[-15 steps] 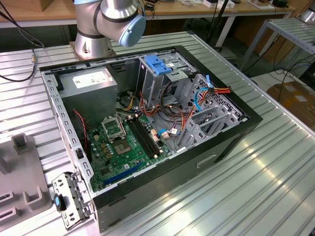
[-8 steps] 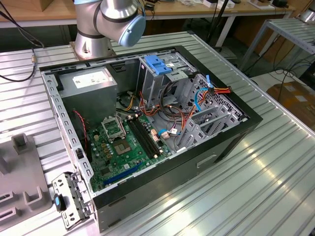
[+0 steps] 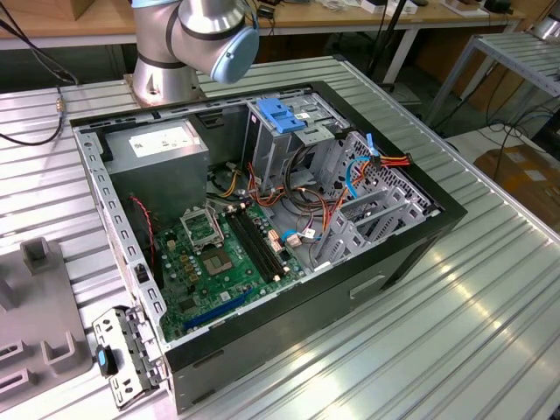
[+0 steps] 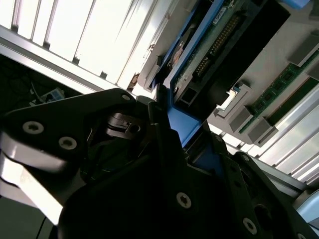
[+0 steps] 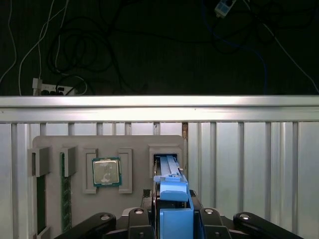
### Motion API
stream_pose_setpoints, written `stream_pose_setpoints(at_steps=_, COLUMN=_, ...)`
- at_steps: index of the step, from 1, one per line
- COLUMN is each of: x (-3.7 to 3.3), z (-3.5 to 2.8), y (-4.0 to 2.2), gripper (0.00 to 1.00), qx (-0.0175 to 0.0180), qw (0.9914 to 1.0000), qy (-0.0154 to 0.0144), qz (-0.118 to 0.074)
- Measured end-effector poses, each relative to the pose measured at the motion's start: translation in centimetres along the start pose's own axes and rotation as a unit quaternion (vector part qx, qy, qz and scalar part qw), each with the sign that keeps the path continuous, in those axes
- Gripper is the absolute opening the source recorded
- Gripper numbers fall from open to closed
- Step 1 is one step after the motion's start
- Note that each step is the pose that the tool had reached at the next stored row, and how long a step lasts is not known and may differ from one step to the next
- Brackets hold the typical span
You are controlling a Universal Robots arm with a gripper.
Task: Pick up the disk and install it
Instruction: 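Pick up the disk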
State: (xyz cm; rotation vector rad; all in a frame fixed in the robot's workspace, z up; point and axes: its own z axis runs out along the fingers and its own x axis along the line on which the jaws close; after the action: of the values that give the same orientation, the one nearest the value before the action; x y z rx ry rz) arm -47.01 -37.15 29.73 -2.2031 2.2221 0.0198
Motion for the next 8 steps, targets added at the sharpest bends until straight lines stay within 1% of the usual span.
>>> stream_pose_setpoints(at_steps=2, x=0.0, z=-0.1, y=0.01, gripper=0.37, qx=-0.0001, qw=1.0, qy=-0.0004, qz=0.0)
stream_pose_setpoints(at_steps=6, x=-0.01, z=-0.51, y=0.0, gripper=0.37, qx=-0.0001, qw=1.0, qy=-0.0008, qz=0.0)
stream_pose_setpoints(at_steps=8, x=-0.01, z=-0.59, y=0.0, gripper=0.37, qx=0.0, qw=1.0, qy=-0.0009, qz=0.0)
